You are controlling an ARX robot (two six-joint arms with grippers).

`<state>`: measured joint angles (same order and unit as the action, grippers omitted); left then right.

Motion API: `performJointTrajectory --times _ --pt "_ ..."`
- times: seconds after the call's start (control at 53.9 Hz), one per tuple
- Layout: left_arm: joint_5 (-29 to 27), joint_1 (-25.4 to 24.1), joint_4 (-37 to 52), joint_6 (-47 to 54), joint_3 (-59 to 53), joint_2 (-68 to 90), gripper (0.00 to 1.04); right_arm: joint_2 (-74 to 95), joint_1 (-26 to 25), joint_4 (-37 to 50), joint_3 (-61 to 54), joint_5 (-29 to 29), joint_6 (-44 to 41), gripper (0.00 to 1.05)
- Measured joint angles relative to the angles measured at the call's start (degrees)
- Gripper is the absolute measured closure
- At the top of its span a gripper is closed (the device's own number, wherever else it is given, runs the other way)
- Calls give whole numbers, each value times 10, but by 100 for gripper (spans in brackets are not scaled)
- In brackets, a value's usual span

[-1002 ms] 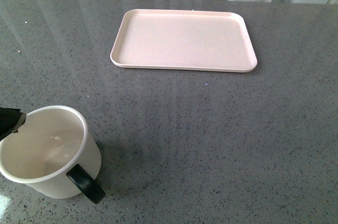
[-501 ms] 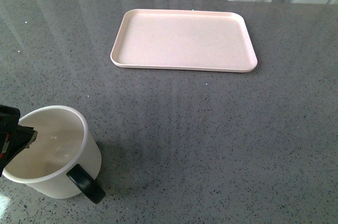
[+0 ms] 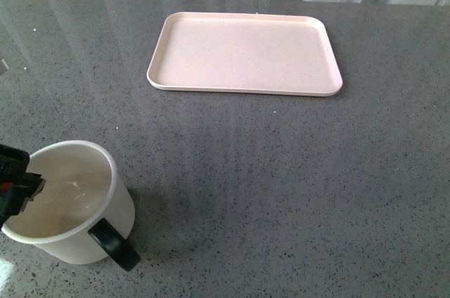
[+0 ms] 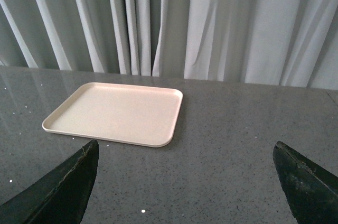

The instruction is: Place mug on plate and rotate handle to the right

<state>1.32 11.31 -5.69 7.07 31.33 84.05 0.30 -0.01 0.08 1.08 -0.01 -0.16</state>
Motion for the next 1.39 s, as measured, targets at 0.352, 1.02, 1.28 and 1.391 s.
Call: performJointTrajectory --times 0.352,1.02,1.28,1.391 --pt "-7 20 -25 4 23 10 91 0 0 0 0 0 0 9" --pt "-7 164 -148 -104 314 121 102 0 0 0 0 0 0 9" --pt "3 212 -209 -153 550 278 102 0 0 0 0 0 0 9" --pt "6 215 -232 -161 622 333 102 0 0 0 0 0 0 9"
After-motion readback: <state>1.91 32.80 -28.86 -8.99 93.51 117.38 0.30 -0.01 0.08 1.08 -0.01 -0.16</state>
